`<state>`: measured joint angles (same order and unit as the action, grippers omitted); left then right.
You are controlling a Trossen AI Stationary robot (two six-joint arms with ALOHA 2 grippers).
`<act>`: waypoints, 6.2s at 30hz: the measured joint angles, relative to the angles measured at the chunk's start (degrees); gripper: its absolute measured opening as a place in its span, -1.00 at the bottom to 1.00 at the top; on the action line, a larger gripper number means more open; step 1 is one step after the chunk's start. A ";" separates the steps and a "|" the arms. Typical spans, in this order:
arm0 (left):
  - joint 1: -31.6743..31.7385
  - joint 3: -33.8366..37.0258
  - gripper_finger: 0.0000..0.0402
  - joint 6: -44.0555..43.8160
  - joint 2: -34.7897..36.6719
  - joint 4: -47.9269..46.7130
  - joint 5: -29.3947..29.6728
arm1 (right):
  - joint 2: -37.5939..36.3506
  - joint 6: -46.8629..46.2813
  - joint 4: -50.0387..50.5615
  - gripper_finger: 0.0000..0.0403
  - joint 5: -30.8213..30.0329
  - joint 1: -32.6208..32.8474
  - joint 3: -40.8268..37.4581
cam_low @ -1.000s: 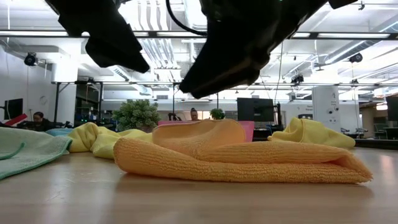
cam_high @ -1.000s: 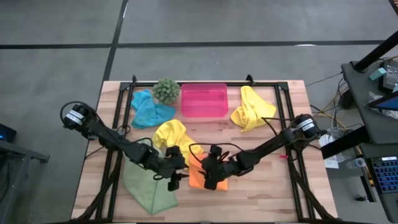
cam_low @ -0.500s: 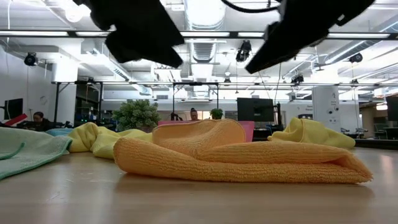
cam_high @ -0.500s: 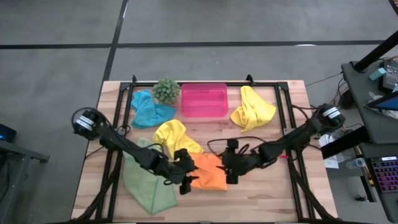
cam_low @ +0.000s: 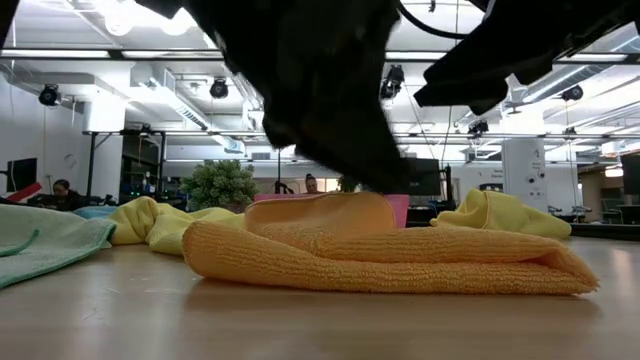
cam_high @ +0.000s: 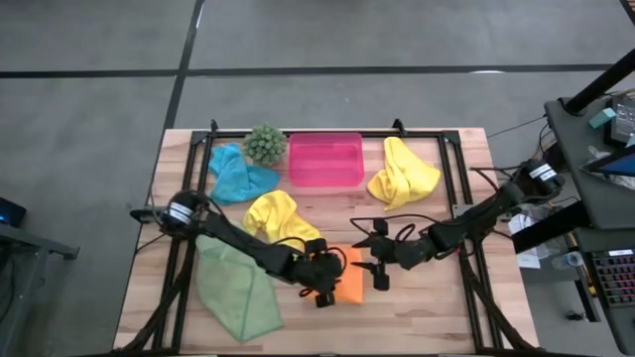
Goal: Fold microfiber towels
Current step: Fold the orange microfiber towel, then put the folded orange microfiber towel into the red bin
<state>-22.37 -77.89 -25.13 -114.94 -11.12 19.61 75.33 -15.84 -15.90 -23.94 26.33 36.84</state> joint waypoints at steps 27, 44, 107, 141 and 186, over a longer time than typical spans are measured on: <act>-3.41 -1.80 -0.83 -10.56 6.56 -24.88 -16.90 | 1.44 -0.02 0.44 0.04 -0.04 -0.09 -0.06; -5.85 -1.28 -0.01 -18.05 8.16 -31.88 -30.65 | 1.55 -11.81 0.62 0.04 0.43 -0.09 -2.40; 0.33 -1.20 0.00 -2.47 8.16 -29.19 -9.78 | -13.45 -40.16 44.06 -0.22 4.39 0.79 1.96; 2.72 2.35 0.00 3.46 7.99 -3.90 0.22 | 1.44 -53.47 39.24 -0.78 1.91 5.27 2.14; 8.68 4.49 0.00 -25.59 0.86 0.41 -4.67 | 5.74 -83.17 33.16 0.45 0.74 13.20 -1.33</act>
<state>-13.68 -73.40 -50.71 -114.08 -10.71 14.94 81.07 -99.00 17.26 -23.20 39.53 35.51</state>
